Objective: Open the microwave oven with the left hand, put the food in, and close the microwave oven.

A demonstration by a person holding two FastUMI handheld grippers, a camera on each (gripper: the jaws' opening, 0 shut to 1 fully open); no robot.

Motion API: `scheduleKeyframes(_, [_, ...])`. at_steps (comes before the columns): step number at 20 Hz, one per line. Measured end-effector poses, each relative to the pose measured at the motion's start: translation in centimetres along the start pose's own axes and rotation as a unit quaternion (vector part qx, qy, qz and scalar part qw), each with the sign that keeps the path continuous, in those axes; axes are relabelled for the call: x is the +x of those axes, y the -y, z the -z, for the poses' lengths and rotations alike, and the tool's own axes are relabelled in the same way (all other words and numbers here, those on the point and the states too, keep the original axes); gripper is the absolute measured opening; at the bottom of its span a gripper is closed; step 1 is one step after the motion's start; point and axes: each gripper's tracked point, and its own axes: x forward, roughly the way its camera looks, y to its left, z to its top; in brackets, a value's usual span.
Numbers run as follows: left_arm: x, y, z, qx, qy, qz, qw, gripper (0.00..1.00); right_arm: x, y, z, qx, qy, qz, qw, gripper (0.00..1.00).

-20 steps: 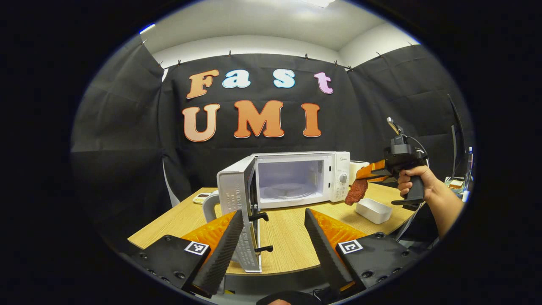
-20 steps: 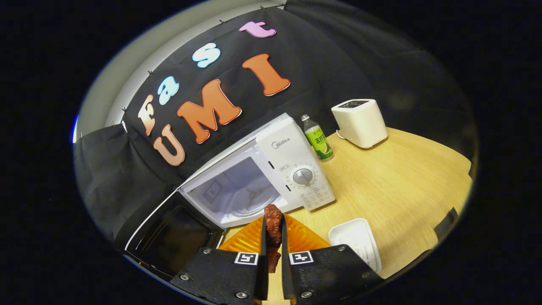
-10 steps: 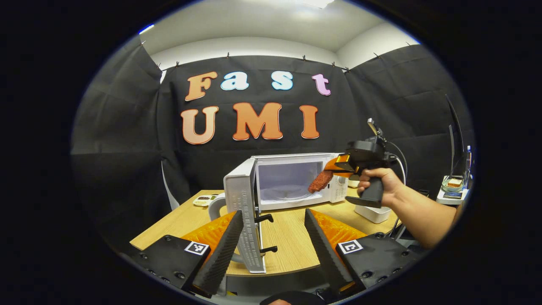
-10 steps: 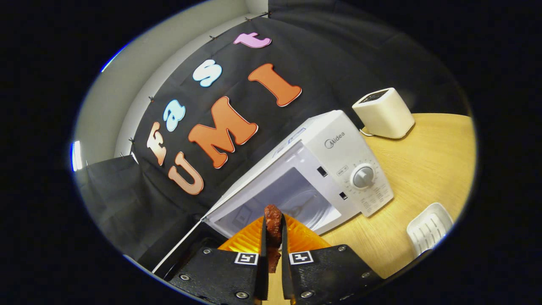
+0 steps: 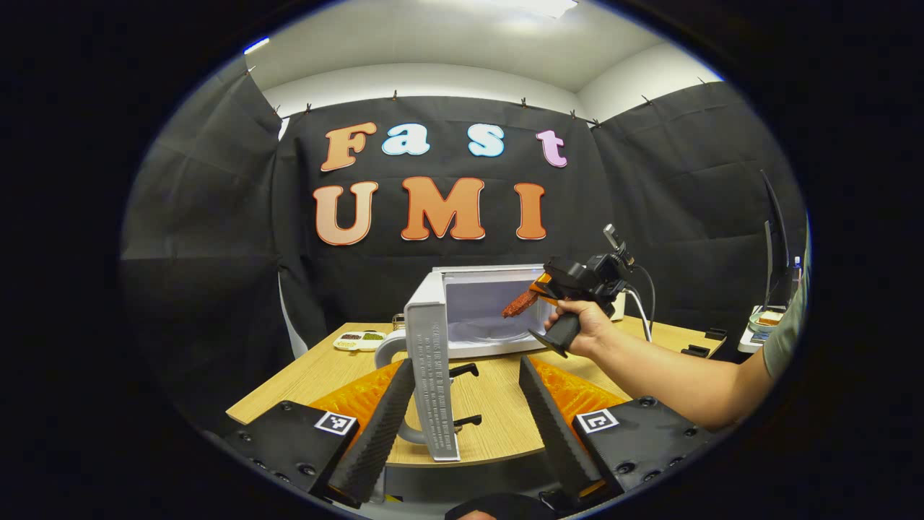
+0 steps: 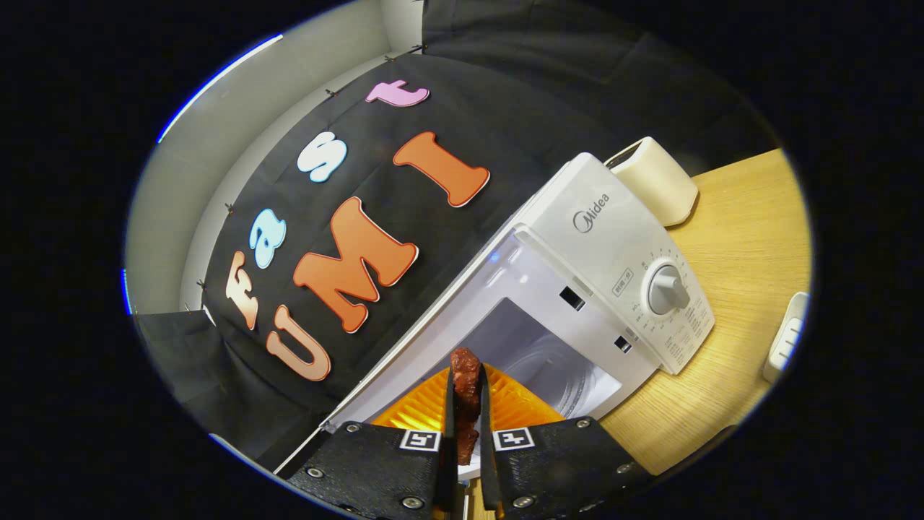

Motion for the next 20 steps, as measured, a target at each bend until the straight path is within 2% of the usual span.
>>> scheduleKeyframes(4, [-0.5,-1.1,0.2,-0.008,-0.002,-0.008,1.0,0.92,2.4,0.7,1.0,0.011,0.018,0.021,1.0,0.12])
scheduleKeyframes(10, [-0.6,-2.8,0.8,-0.018,-0.01,-0.023,1.0,0.91,5.1,0.7,4.5,0.03,0.014,0.035,0.999,0.12])
scheduleKeyframes(16, [-0.6,-3.4,1.4,-0.029,-0.021,-0.033,0.999,0.92,7.4,1.8,5.4,0.039,0.026,0.053,0.997,0.12])
scheduleKeyframes(20, [-0.8,-2.7,1.4,-0.023,-0.022,-0.031,0.999,0.92,9.0,3.8,6.2,0.012,0.024,0.092,0.995,0.13])
